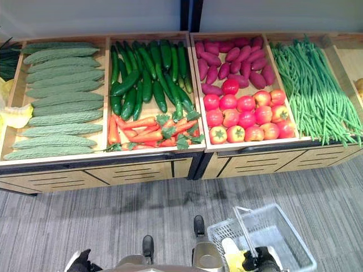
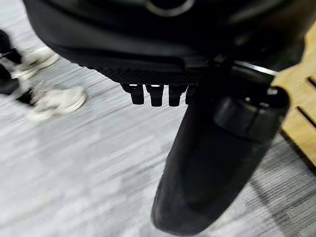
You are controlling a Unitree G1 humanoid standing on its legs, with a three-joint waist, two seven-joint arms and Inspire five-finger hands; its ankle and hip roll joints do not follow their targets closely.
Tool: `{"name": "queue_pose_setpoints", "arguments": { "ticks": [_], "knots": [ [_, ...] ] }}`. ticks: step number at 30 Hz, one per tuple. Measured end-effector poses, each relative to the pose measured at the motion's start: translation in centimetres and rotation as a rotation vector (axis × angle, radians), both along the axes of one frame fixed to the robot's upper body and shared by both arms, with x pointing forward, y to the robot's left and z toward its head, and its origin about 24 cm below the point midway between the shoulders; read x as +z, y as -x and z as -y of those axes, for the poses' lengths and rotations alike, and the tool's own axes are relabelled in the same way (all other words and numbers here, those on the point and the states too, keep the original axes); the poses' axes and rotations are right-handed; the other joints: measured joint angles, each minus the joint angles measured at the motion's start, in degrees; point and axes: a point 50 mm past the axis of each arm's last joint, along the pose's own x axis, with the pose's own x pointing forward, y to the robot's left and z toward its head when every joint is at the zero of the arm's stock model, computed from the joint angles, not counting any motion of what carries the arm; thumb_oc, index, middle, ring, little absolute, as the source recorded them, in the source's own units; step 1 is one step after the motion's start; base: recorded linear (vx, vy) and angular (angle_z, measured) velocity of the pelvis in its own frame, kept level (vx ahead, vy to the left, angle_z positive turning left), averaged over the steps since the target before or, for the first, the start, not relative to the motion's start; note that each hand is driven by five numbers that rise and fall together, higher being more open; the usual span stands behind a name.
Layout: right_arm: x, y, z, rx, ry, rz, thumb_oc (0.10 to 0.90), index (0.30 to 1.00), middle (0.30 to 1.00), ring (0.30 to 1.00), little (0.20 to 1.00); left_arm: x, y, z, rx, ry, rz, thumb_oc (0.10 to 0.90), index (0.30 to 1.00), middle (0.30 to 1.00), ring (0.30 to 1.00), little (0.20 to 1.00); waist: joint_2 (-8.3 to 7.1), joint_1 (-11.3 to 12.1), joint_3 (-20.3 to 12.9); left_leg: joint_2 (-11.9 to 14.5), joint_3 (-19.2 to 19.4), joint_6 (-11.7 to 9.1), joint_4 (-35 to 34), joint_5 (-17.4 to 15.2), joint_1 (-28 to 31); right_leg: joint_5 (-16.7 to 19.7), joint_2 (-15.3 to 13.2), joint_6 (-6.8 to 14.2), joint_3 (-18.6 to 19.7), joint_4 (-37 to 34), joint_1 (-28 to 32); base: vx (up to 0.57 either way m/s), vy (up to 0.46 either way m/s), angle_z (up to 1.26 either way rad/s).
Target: Get the vegetables into the basket
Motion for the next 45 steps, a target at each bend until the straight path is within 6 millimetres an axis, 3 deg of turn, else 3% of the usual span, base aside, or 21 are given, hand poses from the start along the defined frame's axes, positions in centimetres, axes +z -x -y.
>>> {"name": "queue_pose_setpoints", "arguments": {
  "ticks": [7, 11, 16, 18, 20, 21, 25, 26, 28, 30, 31, 32, 33, 34, 35, 39, 42, 45],
  "knots": [
    [0.6, -1.0, 0.8, 0.014, 0.012, 0.034, 0.4, 0.3, 0.3, 0.3, 0.3, -0.4, -1.0, 2.1, -0.027, 0.081, 0.034, 0.9, 1.0, 1.0, 1.0, 1.0, 1.22, 0.0, -1.5, 2.1, -0.4, -1.1, 0.0, -0.1, 0.2, -0.9, 1.9, -1.2, -1.3, 0.0, 0.8, 0.02, -0.072, 0.07],
    [0.5, 0.3, 1.7, -0.064, 0.01, 0.005, 0.4, 0.3, 0.3, 0.3, 0.3, -0.4, -1.5, 2.5, -0.069, 0.092, 0.049, 0.9, 1.0, 1.0, 1.0, 1.0, 3.08, -0.1, -2.9, 1.7, -0.3, -1.6, 0.0, -0.2, 0.3, -0.8, 1.6, -1.1, -1.2, 0.0, 0.9, 0.01, -0.003, -0.01],
    [0.4, 2.1, 2.3, -0.103, 0.014, -0.062, 0.4, 0.3, 0.3, 0.3, 0.3, -0.3, -1.1, 1.7, -0.03, 0.081, 0.044, 0.9, 1.0, 1.0, 1.0, 1.0, 3.12, 0.0, -3.7, 1.2, -0.3, -1.5, 0.0, -0.4, 0.4, -0.8, 1.0, -0.9, -1.2, 0.0, 1.2, 0.01, 0.017, 0.01],
    [0.3, 2.8, 2.5, -0.117, 0.019, -0.089, 0.4, 0.3, 0.3, 0.3, 0.3, -0.3, 0.0, 0.7, 0.094, 0.065, 0.028, 0.9, 1.0, 1.0, 1.0, 1.0, 3.01, -0.1, -4.6, 1.2, -0.3, -0.9, 0.0, -0.8, 0.4, -0.9, 1.0, -0.8, -1.2, 0.0, 1.3, 0.03, 0.05, 0.0],
    [0.2, 3.7, 2.6, -0.135, 0.021, -0.112, 0.4, 0.3, 0.3, 0.3, 0.3, 0.2, 2.0, -1.5, 0.325, 0.015, 0.012, 0.9, 1.0, 1.0, 1.0, 1.0, 2.79, -0.3, -5.4, 1.1, -0.1, -1.1, 0.0, -0.9, 1.1, -1.0, 1.0, -0.8, -1.0, 0.0, 1.5, 0.04, 0.043, -0.05],
    [0.2, 4.0, 2.6, -0.135, 0.021, -0.122, 0.4, 0.3, 0.3, 0.3, 0.3, 0.9, 3.0, -3.4, 0.474, -0.032, 0.019, 0.9, 1.0, 1.0, 1.0, 1.0, 2.63, -0.3, -6.1, 1.1, 0.2, -1.1, 0.0, -0.9, 1.2, -1.0, 1.0, -0.8, -0.8, 0.0, 1.5, 0.02, 0.025, -0.09],
    [0.1, 5.1, 2.6, -0.134, 0.015, -0.155, 0.4, 0.3, 0.3, 0.3, 0.3, 3.9, 4.1, -9.1, 0.712, -0.226, 0.086, 0.9, 1.0, 1.0, 1.0, 1.0, 2.29, -0.1, -6.7, 1.0, 0.4, -1.1, 0.0, -0.9, 1.6, -0.9, 0.9, -0.7, -0.5, 0.0, 1.7, 0.0, 0.009, -0.03],
    [0.1, 5.6, 2.6, -0.127, 0.014, -0.17, 0.4, 0.3, 0.3, 0.3, 0.3, 6.2, 3.7, -12.3, 0.735, -0.363, 0.156, 0.9, 1.0, 1.0, 1.0, 1.0, 2.2, 0.1, -6.9, 0.8, 0.5, -1.0, 0.0, -0.9, 1.6, -0.9, 0.7, -0.7, -0.5, 0.0, 1.7, 0.0, 0.0, 0.0],
    [0.0, 5.9, 2.6, -0.116, 0.018, -0.181, 0.4, 0.3, 0.3, 0.3, 0.3, 7.8, 2.8, -14.1, 0.723, -0.446, 0.221, 0.9, 1.0, 1.0, 1.0, 1.0, 2.03, 0.2, -6.9, 0.7, 0.5, -0.9, -0.1, -1.0, 1.5, -0.9, 0.5, -0.7, -0.5, 0.0, 1.7, 0.0, 0.0, 0.0],
    [-0.1, 7.7, 2.3, -0.122, 0.013, -0.216, 0.4, 0.3, 0.3, 0.3, 0.3, 11.7, -2.2, -15.9, 0.624, -0.561, 0.511, 0.9, 1.0, 1.0, 1.0, 1.0, 1.38, 1.8, -6.7, 0.6, -0.1, -1.2, -0.3, -0.9, 0.8, -0.9, 0.2, -0.7, -1.1, 0.0, 1.7, -0.01, -0.012, 0.2],
    [-0.1, 8.0, 2.2, -0.123, 0.009, -0.228, 0.4, 0.3, 0.3, 0.3, 0.3, 14.4, -4.8, -16.2, 0.506, -0.633, 0.675, 0.9, 1.0, 1.0, 1.0, 1.0, 0.79, 2.6, -6.7, 0.6, -0.4, -1.3, -0.3, -0.7, 0.5, -0.8, 0.1, -0.6, -1.6, 0.1, 1.7, 0.0, -0.022, 0.21],
    [-0.2, 8.1, 2.2, -0.122, 0.01, -0.231, 0.4, 0.3, 0.3, 0.3, 0.3, 16.0, -6.2, -16.2, 0.458, -0.678, 0.772, 0.9, 1.0, 1.0, 1.0, 1.0, 0.45, 2.9, -6.9, 0.6, -0.3, -1.3, -0.3, -0.7, 0.6, -0.8, 0.1, -0.6, -1.5, 0.1, 1.7, 0.01, -0.021, 0.25],
    [-0.3, 8.6, 1.9, -0.132, -0.004, -0.219, 0.4, 0.3, 0.3, 0.3, 0.3, 21.2, -9.2, -15.1, 0.33, -0.782, 1.017, 0.9, 1.0, 1.0, 1.0, 1.0, -0.72, 2.5, -7.0, 0.5, -1.5, -1.4, -0.3, -0.8, -0.1, -0.8, -0.2, -0.5, -2.5, 0.1, 1.8, 0.02, -0.011, 0.3],
    [-0.5, 8.7, 1.4, -0.15, -0.017, -0.215, 0.4, 0.3, 0.3, 0.3, 0.3, 24.7, -11.1, -14.0, 0.183, -0.898, 1.185, 0.9, 1.0, 1.0, 1.0, 1.0, -1.25, 2.3, -6.9, 0.5, -1.9, -1.4, -0.3, -0.7, -0.5, -0.9, -0.3, -0.5, -3.2, 0.0, 1.7, 0.01, -0.004, 0.32],
    [-0.5, 8.8, 1.4, -0.15, -0.019, -0.216, 0.4, 0.3, 0.3, 0.3, 0.3, 26.5, -12.2, -13.5, 0.149, -0.952, 1.251, 0.9, 1.0, 1.0, 1.0, 1.0, -1.43, 1.7, -7.2, 0.5, -1.9, -1.3, -0.3, -0.6, -0.2, -1.0, -0.4, -0.4, -3.2, 0.0, 1.9, 0.02, 0.001, 0.18],
    [-0.6, 8.3, 1.1, -0.134, -0.034, -0.204, 0.4, 0.3, 0.3, 0.3, 0.3, 29.3, -13.5, -12.5, 0.124, -1.065, 1.352, 0.9, 1.0, 1.0, 1.0, 1.0, -1.31, 0.6, -7.1, 0.4, -1.8, -1.3, -0.2, 0.0, -0.1, -0.9, -0.4, -0.1, -3.4, -0.2, 1.9, 0.0, 0.0, 0.0],
    [-0.6, 7.6, 1.1, -0.127, -0.036, -0.183, 0.4, 0.3, 0.3, 0.3, 0.3, 29.6, -14.5, -11.0, 0.015, -1.048, 1.369, 0.9, 1.0, 1.0, 1.0, 1.0, -1.16, 0.0, -7.0, 0.4, -1.6, -1.3, 0.0, 0.0, 0.0, -0.8, -0.4, -0.3, -3.4, -0.1, 2.0, 0.0, 0.0, 0.0],
    [-0.5, 6.8, 1.2, -0.123, -0.035, -0.162, 0.4, 0.3, 0.3, 0.3, 0.3, 28.8, -16.3, -7.9, -0.228, -0.926, 1.375, 0.9, 1.0, 1.0, 1.0, 1.0, -0.84, 0.0, -6.8, 0.3, -1.3, -1.3, 0.0, 0.0, 0.2, -0.8, -0.6, -0.3, -3.1, 0.0, 2.0, 0.0, 0.007, -0.03]
  ]
}}
